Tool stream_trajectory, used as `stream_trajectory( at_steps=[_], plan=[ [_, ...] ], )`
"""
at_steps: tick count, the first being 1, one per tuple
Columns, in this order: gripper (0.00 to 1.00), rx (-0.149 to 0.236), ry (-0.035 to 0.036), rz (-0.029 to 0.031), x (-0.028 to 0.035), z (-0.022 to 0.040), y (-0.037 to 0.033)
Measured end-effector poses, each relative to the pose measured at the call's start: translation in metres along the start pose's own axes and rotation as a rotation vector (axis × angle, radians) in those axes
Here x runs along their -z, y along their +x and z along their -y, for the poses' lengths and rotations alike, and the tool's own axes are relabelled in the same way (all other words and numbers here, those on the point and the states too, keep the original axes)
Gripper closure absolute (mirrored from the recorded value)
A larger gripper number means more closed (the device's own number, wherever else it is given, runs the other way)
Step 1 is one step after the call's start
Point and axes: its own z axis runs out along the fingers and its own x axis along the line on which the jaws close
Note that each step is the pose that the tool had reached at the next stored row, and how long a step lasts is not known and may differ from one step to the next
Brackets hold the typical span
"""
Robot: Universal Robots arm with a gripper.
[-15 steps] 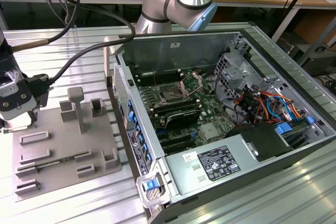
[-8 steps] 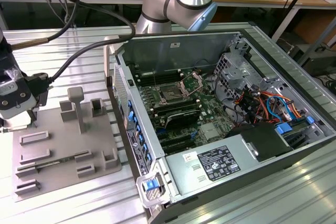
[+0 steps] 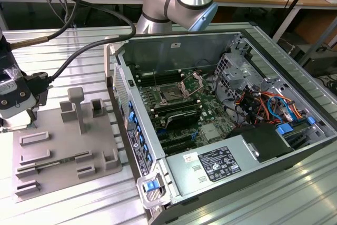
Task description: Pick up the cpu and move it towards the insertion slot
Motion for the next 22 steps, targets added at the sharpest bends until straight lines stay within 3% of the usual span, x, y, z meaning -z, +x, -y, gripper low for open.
stream_trajectory(
  at_steps=[22],
  plan=[
    [0.45,0.0,0.0,0.0,0.0068,-0.0003,0.0]
  ],
)
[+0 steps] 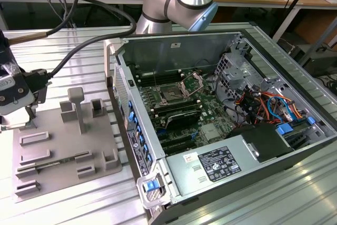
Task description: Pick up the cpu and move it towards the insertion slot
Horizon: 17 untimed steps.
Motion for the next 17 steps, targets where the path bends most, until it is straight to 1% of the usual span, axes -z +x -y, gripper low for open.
stream_trajectory(
  at_steps=[8,17],
  plan=[
    [0.45,0.0,-0.0003,0.0,0.0014,-0.0001,0.0],
    [0.45,0.0,-0.0009,0.0,0.0054,-0.0002,0.0]
  ],
)
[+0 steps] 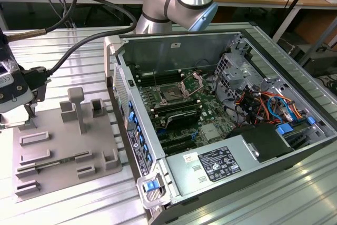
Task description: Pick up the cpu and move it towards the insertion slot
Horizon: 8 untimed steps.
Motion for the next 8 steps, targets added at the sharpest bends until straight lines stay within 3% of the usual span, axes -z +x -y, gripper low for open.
stream_trajectory(
  at_steps=[8],
  plan=[
    [0.45,0.0,-0.0002,0.0,0.0023,-0.0001,0.0]
  ],
)
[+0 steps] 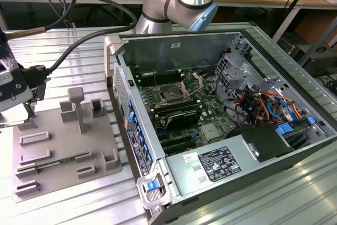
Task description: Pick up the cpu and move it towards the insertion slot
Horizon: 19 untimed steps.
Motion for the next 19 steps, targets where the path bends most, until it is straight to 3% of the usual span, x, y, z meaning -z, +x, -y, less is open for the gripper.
stream_trajectory(
  at_steps=[19],
  plan=[
    [0.45,0.0,0.0,-0.0001,0.0047,-0.0002,0.0]
  ],
)
